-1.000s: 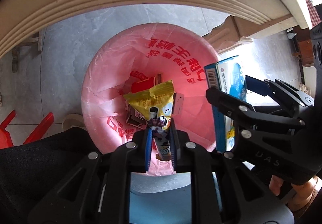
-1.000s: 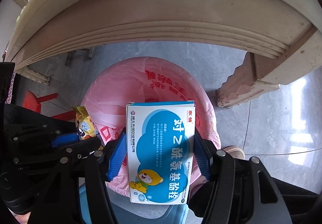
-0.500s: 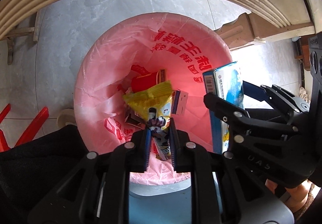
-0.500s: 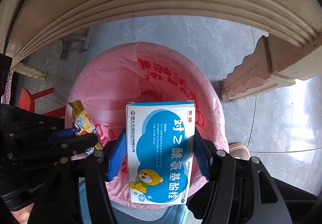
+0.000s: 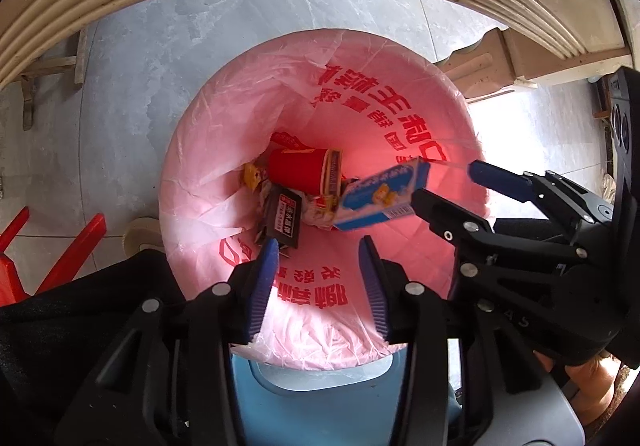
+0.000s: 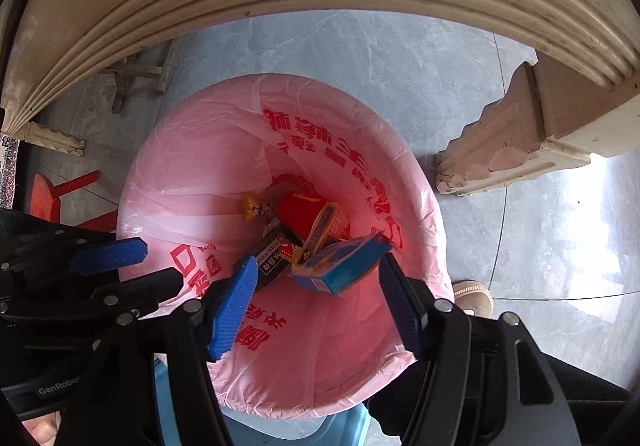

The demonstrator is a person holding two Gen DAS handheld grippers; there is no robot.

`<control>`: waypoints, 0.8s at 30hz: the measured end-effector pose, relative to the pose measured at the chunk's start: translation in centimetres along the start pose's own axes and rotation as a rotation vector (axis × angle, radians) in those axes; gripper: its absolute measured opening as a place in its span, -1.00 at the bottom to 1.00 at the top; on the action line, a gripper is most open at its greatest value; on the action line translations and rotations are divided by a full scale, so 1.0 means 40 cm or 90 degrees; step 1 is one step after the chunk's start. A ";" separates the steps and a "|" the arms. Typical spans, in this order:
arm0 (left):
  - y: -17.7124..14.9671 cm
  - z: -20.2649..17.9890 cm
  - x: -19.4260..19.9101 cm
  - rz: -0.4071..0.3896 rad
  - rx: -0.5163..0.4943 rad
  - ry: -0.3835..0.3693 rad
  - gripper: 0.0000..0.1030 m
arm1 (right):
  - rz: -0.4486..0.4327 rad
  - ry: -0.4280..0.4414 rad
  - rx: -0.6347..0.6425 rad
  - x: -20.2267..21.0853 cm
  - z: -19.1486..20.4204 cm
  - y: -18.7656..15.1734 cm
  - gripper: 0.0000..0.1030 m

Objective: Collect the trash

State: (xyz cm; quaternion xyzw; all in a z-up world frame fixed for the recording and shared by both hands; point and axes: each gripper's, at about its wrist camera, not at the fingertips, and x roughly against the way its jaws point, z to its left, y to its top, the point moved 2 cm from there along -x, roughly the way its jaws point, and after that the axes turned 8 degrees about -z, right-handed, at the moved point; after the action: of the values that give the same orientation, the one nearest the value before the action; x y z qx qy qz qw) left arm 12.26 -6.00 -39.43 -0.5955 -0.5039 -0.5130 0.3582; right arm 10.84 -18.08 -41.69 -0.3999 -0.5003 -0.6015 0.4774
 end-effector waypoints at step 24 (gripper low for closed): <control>-0.044 -0.034 0.174 -0.162 0.022 0.060 0.49 | -0.110 -0.107 -0.018 0.214 -0.013 -0.057 0.57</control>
State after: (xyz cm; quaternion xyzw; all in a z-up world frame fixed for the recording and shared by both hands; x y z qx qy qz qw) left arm 9.96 -5.25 -32.53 -0.4955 -0.5672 -0.5728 0.3236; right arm 6.71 -19.98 -34.07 -0.4109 -0.5625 -0.6119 0.3747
